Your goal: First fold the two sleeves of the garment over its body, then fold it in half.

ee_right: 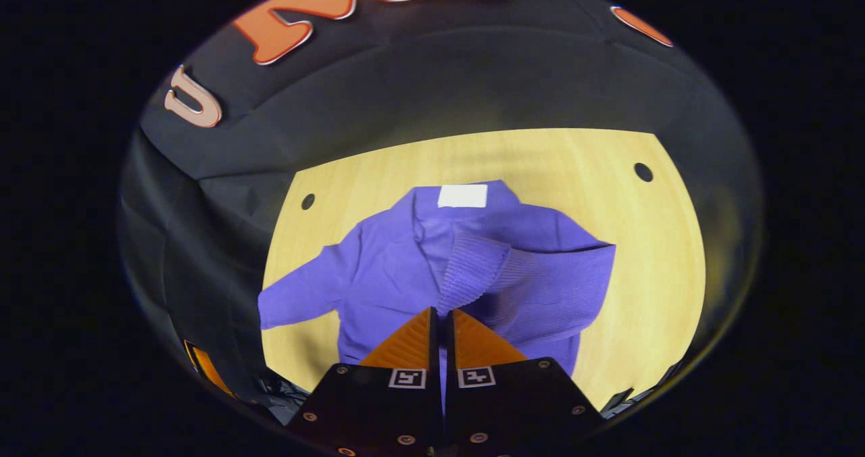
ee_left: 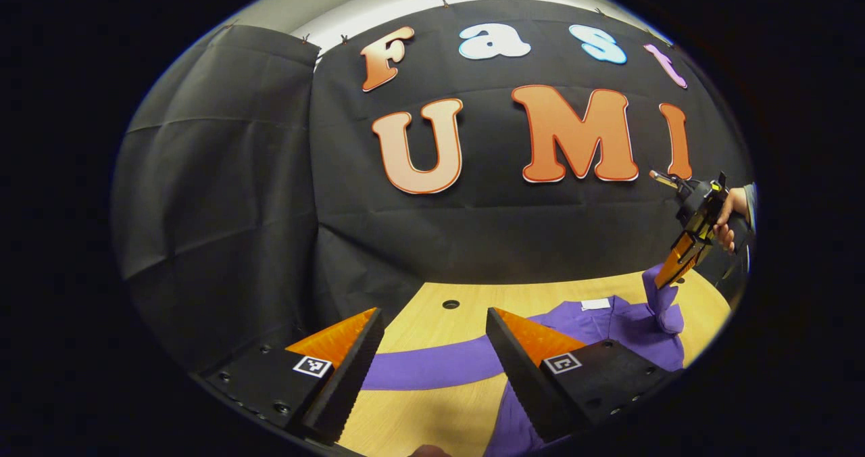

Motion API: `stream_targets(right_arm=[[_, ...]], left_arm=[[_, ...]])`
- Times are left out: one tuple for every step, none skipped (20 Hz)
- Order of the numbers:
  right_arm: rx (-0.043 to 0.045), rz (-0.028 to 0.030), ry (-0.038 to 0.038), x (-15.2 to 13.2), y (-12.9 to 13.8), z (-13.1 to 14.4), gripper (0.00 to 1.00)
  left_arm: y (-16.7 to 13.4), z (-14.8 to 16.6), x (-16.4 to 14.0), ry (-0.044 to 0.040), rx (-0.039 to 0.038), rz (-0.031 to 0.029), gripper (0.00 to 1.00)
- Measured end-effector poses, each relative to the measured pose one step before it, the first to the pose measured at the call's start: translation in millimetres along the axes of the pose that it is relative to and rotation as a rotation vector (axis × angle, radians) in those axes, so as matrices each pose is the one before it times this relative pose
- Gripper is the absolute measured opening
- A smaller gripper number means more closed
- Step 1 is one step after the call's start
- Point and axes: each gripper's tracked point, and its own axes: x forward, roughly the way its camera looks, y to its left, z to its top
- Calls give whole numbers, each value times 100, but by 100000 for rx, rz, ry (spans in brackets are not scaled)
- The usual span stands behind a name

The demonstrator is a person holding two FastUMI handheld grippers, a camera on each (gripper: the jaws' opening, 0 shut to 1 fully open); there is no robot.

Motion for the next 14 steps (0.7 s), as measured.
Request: stream_targets(right_arm=[[-340, 1823, 562, 542, 1468, 61, 2], [-499, 1246, 837, 493, 1051, -95, 3], [-668, 1303, 199, 457, 999, 29, 2], [-894, 1228, 120, 418, 974, -60, 2], [-883, 1456, -120, 331, 880, -22, 2], [-549, 1664, -271, 296, 1048, 12, 2], [-743, 1550, -367, 325, 940, 91, 2], [-27, 618, -535, 230, 550, 59, 3], [296, 1012, -1017, 325, 561, 226, 2], [1235, 683, -711, 185, 486, -11, 2], [526, 678, -1070, 194, 471, 130, 2], [798, 994, -810, 30, 275, 4, 4], [70, 1738, -1762, -341, 480, 279, 5], [110, 1761, -1463, -12, 475, 143, 9]], left_arm=[[645, -177, -96, 498, 228, 565, 98], [495, -206, 32, 208, 246, 728, 98], [437, -227, -22, 498, 353, 392, 97], [475, -71, 154, 275, 418, 527, 97], [318, -238, 137, 424, 333, 273, 98], [267, -169, 198, 473, 259, 143, 98], [313, -326, 251, 553, 227, -6, 98], [256, -282, 127, 755, 256, -40, 98], [145, -402, 246, 824, 252, -17, 98], [181, -326, 270, 962, 339, -140, 98], [100, -318, 263, 534, 337, -249, 98], [96, -210, 229, 464, 502, -269, 97], [-58, -331, 219, 491, 543, -399, 98], [48, -148, 192, 410, 673, -310, 98]])
